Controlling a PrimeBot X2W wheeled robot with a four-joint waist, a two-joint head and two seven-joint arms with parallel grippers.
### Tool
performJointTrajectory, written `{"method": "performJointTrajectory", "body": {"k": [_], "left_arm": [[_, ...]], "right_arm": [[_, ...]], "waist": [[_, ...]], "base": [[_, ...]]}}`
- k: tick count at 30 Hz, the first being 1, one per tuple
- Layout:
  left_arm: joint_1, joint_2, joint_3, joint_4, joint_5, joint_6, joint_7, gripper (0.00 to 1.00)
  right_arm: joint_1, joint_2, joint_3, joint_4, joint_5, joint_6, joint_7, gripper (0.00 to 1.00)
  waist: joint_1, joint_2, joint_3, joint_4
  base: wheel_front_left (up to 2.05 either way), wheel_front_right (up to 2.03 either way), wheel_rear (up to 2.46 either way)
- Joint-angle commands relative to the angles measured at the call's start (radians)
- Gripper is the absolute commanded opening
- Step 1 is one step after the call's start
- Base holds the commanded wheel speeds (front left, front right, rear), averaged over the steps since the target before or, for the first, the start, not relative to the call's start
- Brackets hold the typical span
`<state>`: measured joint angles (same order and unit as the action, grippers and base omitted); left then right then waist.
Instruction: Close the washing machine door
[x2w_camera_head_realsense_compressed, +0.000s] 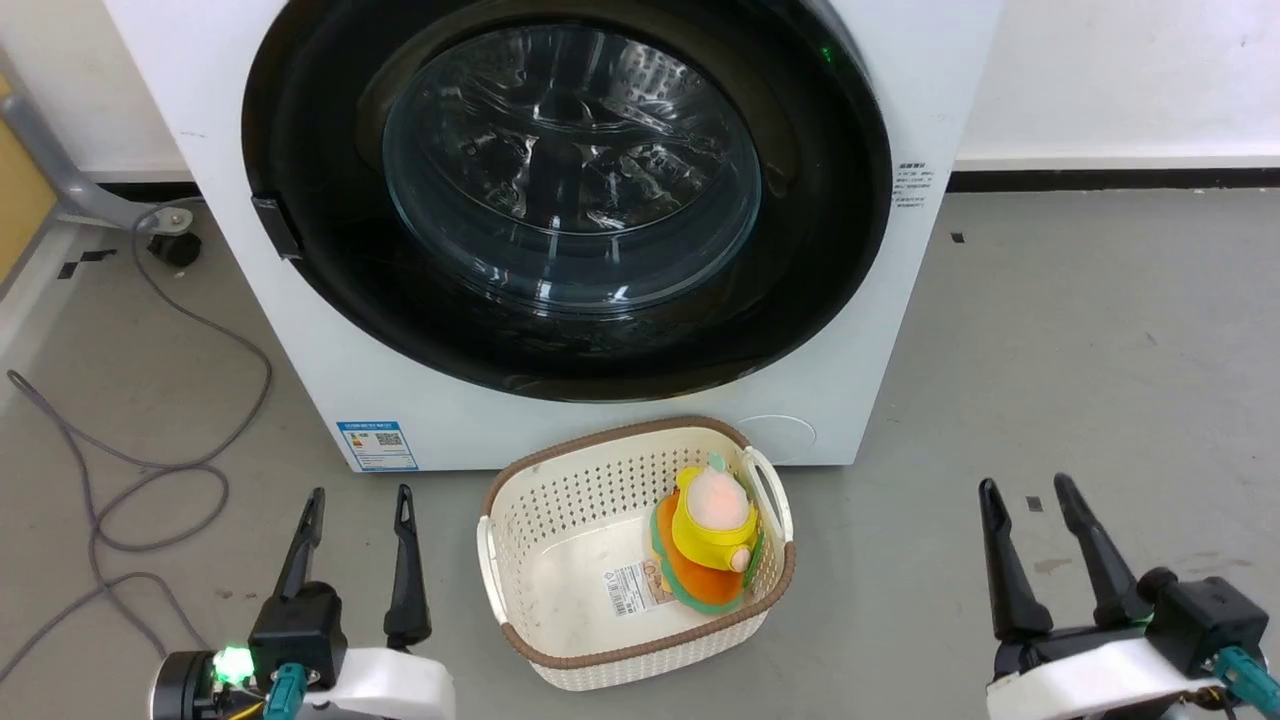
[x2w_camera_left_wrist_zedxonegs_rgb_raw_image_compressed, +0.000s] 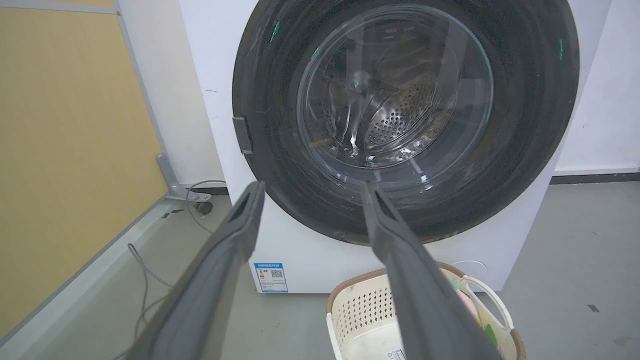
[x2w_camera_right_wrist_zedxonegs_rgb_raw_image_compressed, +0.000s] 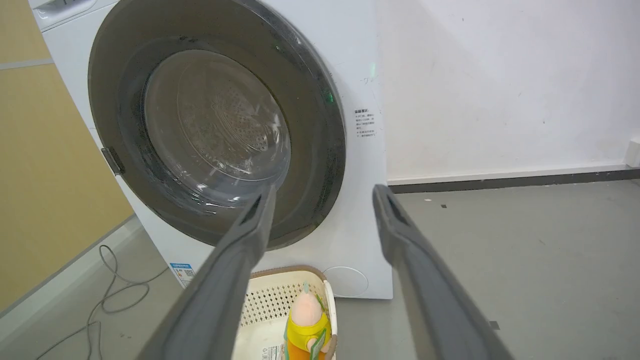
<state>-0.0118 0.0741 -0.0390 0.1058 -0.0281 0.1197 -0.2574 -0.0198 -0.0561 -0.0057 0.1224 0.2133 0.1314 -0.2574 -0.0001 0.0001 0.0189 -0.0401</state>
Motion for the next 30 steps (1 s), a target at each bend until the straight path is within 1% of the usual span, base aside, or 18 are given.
{"method": "performJointTrajectory", "body": {"k": [1, 4, 5, 30], "left_arm": [[0.018, -0.002, -0.002, 0.002, -0.001, -0.01, -0.004, 1.0], [0.022, -0.003, -0.001, 0.005, -0.007, -0.019, -0.004, 1.0], [0.011, -0.001, -0.002, 0.004, -0.006, -0.018, 0.0, 0.0], [0.011, -0.005, 0.005, -0.016, 0.0, -0.036, 0.048, 0.0]], "right_arm": [[0.017, 0.006, 0.002, 0.0, 0.001, -0.001, -0.004, 1.0], [0.018, 0.006, 0.0, -0.002, 0.003, -0.001, -0.004, 1.0], [0.01, 0.001, 0.0, -0.001, 0.0, 0.0, 0.0, 0.0], [0.012, 0.002, 0.001, -0.022, -0.039, 0.0, 0.047, 0.0]], "waist": [[0.0001, -0.0001, -0.001, 0.001], [0.0001, -0.0001, -0.003, -0.001], [0.0001, -0.0001, -0.003, -0.001], [0.0001, -0.0001, -0.006, 0.006]], "base": [[0.0, 0.0, 0.0], [0.0, 0.0, 0.0], [0.0, 0.0, 0.0], [0.0, 0.0, 0.0]]}}
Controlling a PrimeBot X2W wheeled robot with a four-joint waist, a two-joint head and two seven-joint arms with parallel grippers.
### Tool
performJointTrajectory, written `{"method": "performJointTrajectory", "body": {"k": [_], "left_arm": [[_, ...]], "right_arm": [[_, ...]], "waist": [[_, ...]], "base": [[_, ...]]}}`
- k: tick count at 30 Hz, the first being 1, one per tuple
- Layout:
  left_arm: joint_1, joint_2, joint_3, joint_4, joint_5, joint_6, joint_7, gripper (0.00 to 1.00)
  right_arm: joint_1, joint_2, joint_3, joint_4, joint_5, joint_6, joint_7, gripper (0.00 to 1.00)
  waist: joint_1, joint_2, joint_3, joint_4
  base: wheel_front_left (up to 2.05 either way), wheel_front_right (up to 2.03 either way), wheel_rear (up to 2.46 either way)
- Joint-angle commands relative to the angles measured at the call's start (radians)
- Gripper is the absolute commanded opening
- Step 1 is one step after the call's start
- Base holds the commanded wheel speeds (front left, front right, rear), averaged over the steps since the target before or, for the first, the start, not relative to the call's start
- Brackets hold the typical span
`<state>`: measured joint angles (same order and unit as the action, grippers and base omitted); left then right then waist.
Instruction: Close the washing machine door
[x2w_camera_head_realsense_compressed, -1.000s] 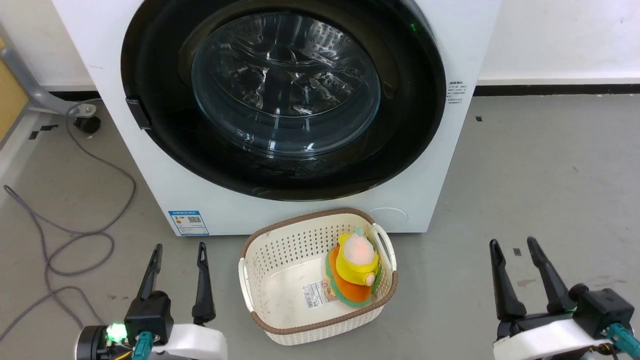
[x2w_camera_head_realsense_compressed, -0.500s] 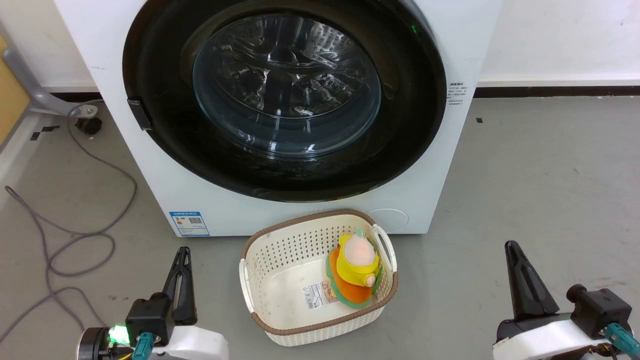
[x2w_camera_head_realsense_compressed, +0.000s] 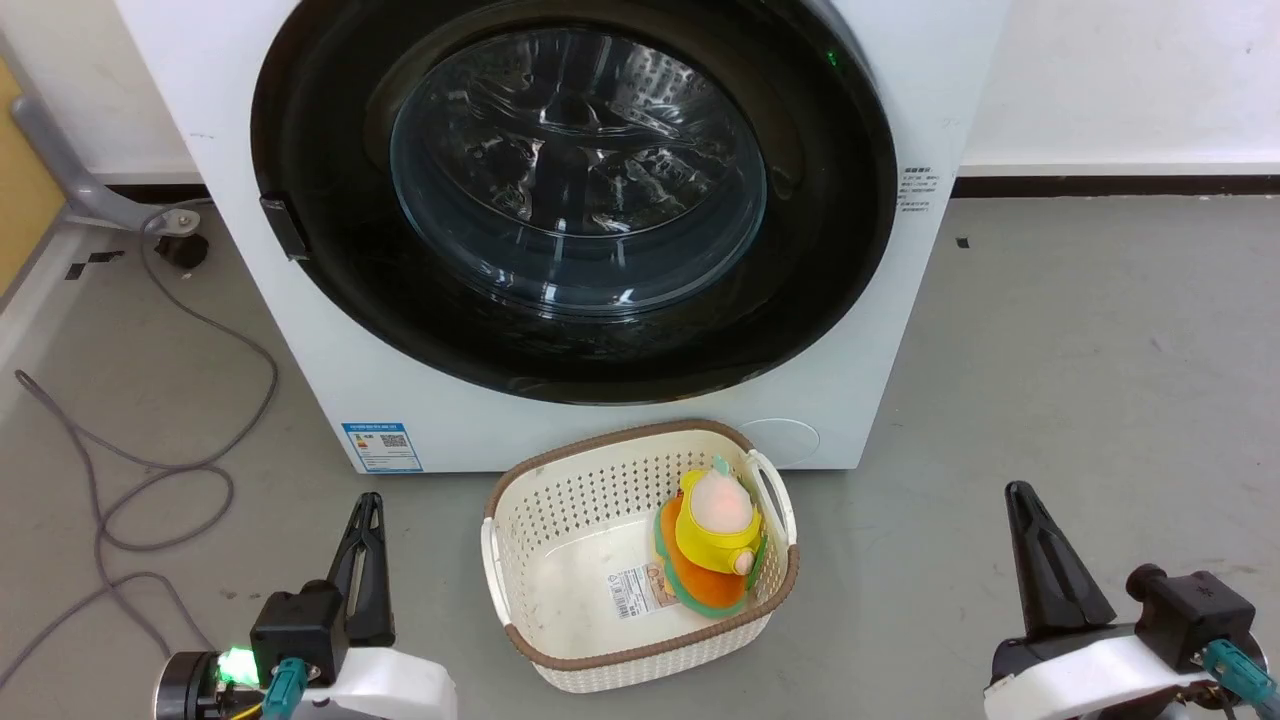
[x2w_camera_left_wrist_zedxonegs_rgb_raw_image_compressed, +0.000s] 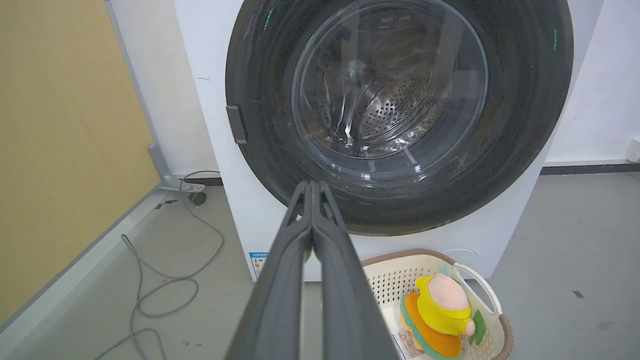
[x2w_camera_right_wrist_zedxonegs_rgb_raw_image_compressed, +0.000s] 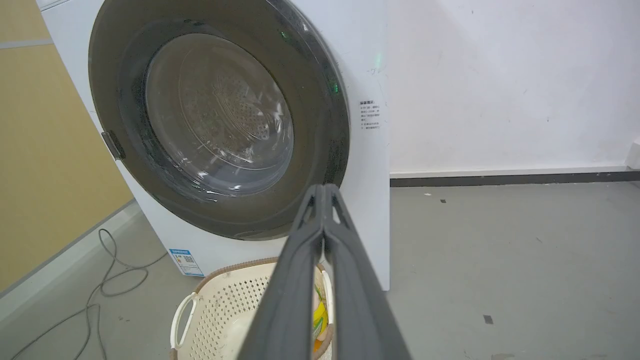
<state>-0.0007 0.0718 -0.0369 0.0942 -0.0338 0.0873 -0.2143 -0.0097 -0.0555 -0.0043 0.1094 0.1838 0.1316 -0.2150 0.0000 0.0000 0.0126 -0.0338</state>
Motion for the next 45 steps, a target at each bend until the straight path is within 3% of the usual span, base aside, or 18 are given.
{"method": "performJointTrajectory", "body": {"k": [1, 45], "left_arm": [[0.0, -0.003, 0.003, -0.005, 0.006, -0.004, 0.006, 0.0], [0.0, -0.011, 0.018, -0.044, 0.018, -0.04, 0.096, 0.0]], "right_arm": [[0.002, 0.001, 0.0, -0.01, -0.011, 0.0, 0.006, 0.0], [0.005, 0.003, 0.002, -0.053, -0.086, -0.001, 0.097, 0.0]], "waist": [[0.0, 0.0, 0.0, 0.0], [0.0, 0.0, -0.006, 0.015]], "base": [[0.0, 0.0, 0.0], [0.0, 0.0, 0.0]]}}
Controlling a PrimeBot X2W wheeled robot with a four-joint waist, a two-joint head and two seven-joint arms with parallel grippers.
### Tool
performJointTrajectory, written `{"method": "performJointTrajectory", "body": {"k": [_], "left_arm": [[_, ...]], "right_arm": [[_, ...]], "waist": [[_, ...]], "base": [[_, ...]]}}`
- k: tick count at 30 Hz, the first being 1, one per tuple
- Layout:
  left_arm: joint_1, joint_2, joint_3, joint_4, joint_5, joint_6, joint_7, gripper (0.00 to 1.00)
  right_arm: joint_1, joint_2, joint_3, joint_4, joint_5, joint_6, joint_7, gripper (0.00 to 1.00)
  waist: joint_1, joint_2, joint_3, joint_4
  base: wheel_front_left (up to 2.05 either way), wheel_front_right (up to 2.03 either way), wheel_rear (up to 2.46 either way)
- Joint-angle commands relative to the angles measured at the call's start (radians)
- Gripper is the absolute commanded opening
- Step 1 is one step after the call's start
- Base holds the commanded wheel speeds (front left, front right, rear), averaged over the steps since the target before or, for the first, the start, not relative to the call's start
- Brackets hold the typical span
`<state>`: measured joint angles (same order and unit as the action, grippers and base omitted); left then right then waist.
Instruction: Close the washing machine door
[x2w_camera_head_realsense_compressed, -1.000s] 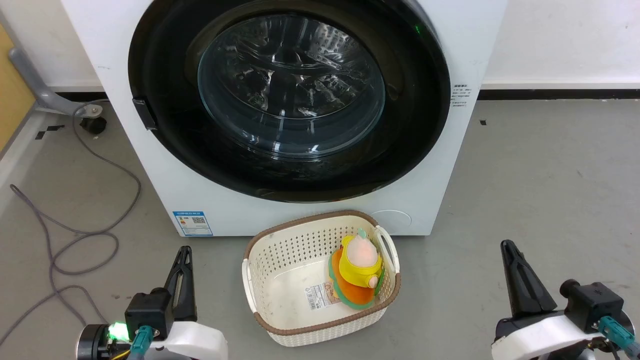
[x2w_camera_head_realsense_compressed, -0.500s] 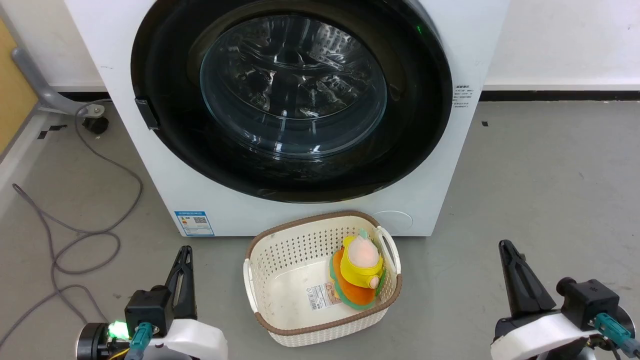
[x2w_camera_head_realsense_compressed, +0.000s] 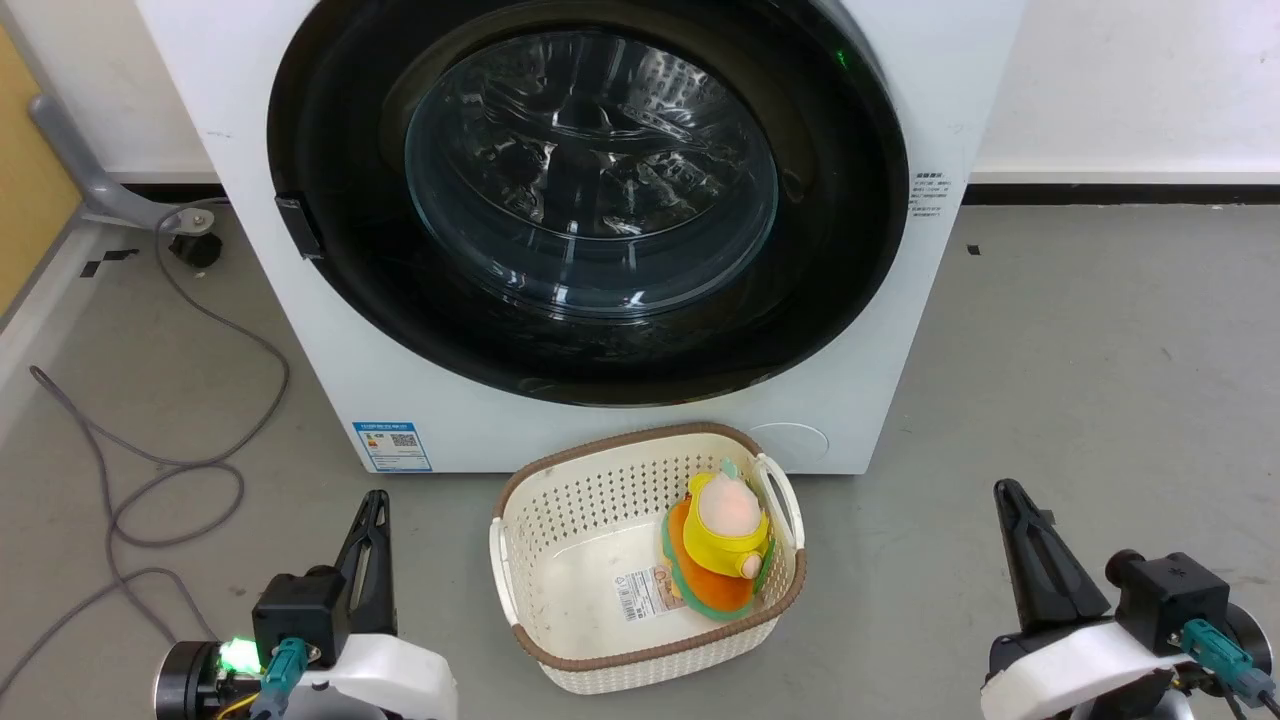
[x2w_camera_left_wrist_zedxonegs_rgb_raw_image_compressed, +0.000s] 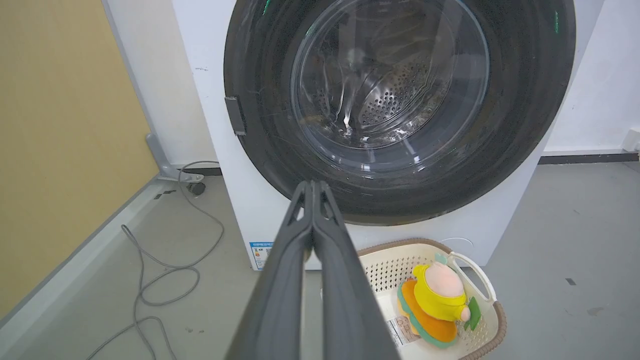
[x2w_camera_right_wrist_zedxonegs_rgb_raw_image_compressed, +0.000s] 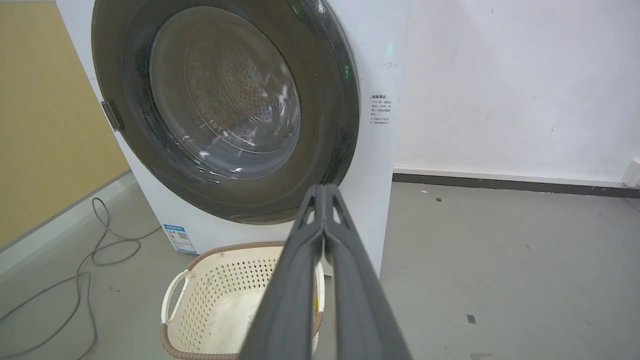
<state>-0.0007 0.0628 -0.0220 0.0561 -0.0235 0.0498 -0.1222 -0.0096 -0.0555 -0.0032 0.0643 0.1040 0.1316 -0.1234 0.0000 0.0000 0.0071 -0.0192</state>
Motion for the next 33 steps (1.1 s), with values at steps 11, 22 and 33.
{"method": "performJointTrajectory", "body": {"k": [11, 22, 33], "left_arm": [[0.0, -0.004, 0.006, -0.015, 0.011, -0.012, 0.027, 0.0], [0.001, -0.006, 0.01, -0.025, 0.014, -0.021, 0.049, 0.0], [0.001, -0.008, 0.013, -0.034, 0.017, -0.029, 0.07, 0.0]], "right_arm": [[0.006, 0.003, 0.001, -0.019, -0.025, -0.001, 0.028, 0.0], [0.007, 0.004, 0.002, -0.03, -0.043, -0.001, 0.05, 0.0], [0.008, 0.004, 0.002, -0.039, -0.06, -0.001, 0.071, 0.0]], "waist": [[0.0, 0.0, -0.001, 0.004], [0.0, 0.0, -0.003, 0.008], [0.0, 0.0, -0.004, 0.011]], "base": [[0.0, 0.0, 0.0], [0.0, 0.0, 0.0], [0.0, 0.0, 0.0]]}}
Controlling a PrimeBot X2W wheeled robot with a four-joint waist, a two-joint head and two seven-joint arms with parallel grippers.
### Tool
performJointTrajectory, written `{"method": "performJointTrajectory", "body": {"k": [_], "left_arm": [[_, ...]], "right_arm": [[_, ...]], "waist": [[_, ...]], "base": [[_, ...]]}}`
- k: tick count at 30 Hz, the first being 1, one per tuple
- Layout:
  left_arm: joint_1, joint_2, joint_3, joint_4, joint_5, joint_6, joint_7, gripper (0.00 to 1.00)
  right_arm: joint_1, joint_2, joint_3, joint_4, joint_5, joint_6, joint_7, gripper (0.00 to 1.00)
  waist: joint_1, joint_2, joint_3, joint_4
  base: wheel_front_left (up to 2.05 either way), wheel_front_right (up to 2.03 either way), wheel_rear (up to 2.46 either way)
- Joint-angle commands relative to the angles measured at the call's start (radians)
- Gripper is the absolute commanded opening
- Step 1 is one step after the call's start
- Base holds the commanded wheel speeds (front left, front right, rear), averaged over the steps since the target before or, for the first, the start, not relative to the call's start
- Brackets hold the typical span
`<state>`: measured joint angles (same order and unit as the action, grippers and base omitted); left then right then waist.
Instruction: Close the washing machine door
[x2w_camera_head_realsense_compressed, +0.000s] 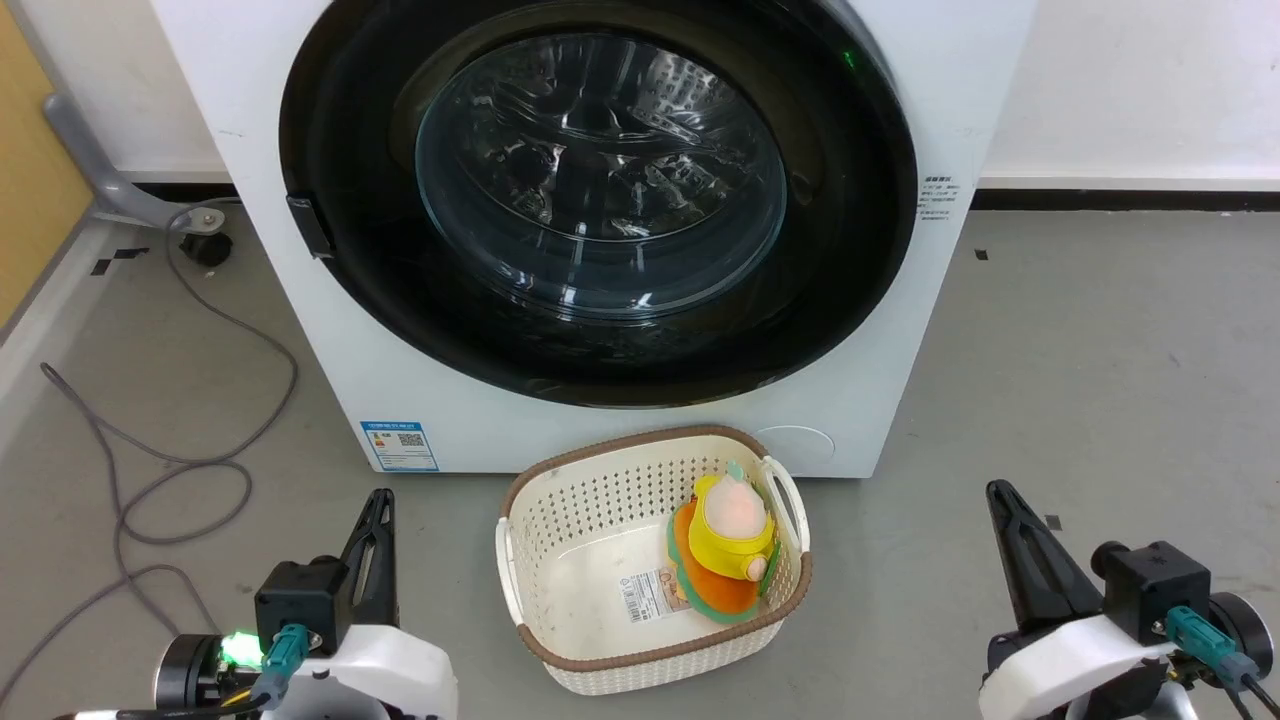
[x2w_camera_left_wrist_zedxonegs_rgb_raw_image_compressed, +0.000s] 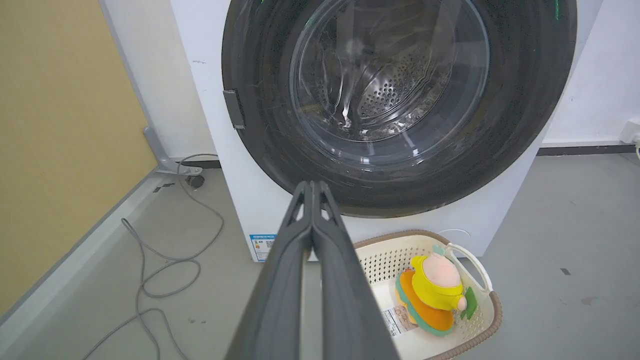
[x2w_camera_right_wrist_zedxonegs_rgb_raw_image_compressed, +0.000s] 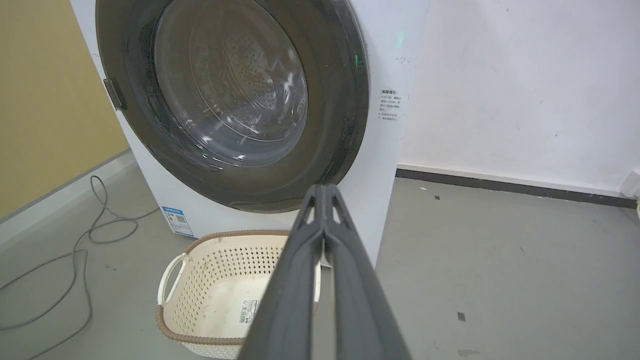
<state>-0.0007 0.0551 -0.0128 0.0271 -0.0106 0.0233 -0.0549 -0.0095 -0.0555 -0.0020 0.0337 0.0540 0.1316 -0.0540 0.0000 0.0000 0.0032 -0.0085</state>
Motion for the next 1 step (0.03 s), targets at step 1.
{"method": "performJointTrajectory", "body": {"k": [1], "left_arm": [[0.001, 0.0, 0.005, -0.006, 0.004, -0.003, 0.005, 0.0]], "right_arm": [[0.008, 0.004, 0.001, -0.01, -0.012, -0.001, 0.003, 0.0]], "waist": [[0.0, 0.0, 0.0, 0.0]], "base": [[0.0, 0.0, 0.0]]}}
